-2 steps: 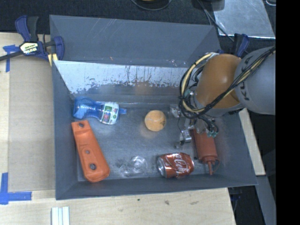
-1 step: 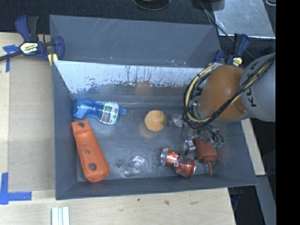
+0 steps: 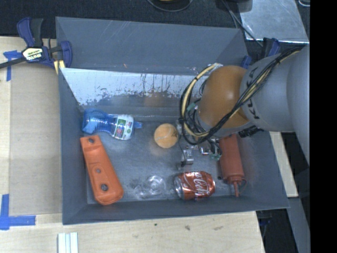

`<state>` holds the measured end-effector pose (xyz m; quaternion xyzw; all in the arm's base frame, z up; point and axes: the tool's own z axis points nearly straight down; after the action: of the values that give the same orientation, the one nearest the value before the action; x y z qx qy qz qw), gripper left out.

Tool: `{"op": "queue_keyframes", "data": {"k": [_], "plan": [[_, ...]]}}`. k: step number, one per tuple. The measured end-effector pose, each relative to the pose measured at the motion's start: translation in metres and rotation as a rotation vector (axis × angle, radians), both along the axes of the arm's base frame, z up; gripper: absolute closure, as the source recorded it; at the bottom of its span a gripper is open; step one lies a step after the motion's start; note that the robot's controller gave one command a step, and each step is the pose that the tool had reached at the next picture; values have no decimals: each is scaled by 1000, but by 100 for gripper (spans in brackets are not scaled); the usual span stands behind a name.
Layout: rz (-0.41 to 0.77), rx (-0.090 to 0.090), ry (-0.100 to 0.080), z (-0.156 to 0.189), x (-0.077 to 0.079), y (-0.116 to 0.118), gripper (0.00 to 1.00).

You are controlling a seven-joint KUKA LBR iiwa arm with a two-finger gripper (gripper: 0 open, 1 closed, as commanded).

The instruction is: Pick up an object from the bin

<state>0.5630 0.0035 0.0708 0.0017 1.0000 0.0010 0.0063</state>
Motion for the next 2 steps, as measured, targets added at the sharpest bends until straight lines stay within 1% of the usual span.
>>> {"op": "queue_keyframes", "data": {"k": [1,2], "plan": [[91,-5,-4,0,32,8,0],[-43,1,-6,2,40,15,0]]}}
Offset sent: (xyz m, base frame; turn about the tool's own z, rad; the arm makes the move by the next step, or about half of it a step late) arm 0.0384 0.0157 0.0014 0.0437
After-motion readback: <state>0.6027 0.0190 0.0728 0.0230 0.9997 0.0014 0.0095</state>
